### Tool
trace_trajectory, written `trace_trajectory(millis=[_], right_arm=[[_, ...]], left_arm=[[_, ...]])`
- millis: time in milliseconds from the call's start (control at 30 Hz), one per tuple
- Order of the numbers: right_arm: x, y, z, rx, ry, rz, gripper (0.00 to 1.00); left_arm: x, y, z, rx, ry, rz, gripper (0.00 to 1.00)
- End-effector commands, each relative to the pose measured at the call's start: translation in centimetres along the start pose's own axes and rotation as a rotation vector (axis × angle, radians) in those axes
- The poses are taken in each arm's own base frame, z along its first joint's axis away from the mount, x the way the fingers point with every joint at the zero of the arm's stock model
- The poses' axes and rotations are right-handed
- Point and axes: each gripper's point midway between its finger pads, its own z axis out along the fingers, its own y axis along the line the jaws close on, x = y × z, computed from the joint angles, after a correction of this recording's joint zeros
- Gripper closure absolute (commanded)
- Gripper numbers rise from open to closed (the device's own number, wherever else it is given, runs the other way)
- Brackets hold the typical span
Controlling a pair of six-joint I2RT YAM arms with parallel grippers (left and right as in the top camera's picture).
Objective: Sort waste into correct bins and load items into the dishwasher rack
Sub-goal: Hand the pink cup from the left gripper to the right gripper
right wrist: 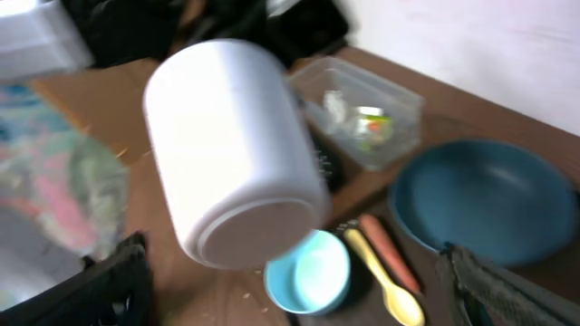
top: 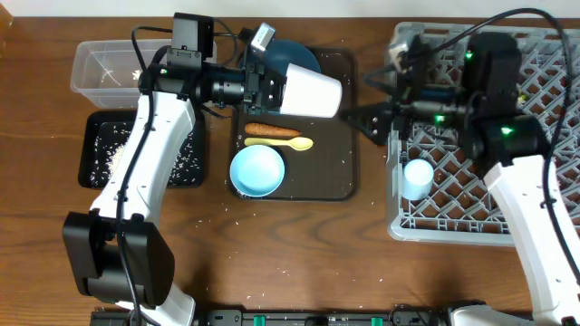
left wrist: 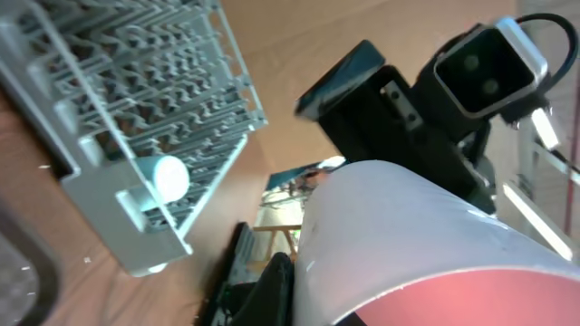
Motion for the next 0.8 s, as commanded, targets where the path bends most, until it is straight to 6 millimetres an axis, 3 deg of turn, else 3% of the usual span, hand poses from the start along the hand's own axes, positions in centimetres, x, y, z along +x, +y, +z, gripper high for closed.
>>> trace_trajectory(millis=[0,300,667,767], right_arm=[[0.0,2.7,1.1,-0.113,0.003,-0.099,0.01],[-0.3,4.2,2.8,-0.169,-0.003,-0.163,0.08],[-0.7,4.4,3.5,-0.236,-0.027,-0.201,0.35],[-0.6,4.3,3.5,-0.234,-0.027,-0.2,0.43]], left_arm=[[0.4,-1.1,-0.1,0.066,0.023,-0.008,0.94],[0.8,-1.4,0.8,0.074,0.046,-0.007,0.94],[1.5,-1.8,2.1,0.087,0.081,-0.002,0.92],[1.5,-1.8,2.1,0.087,0.081,-0.002,0.87]])
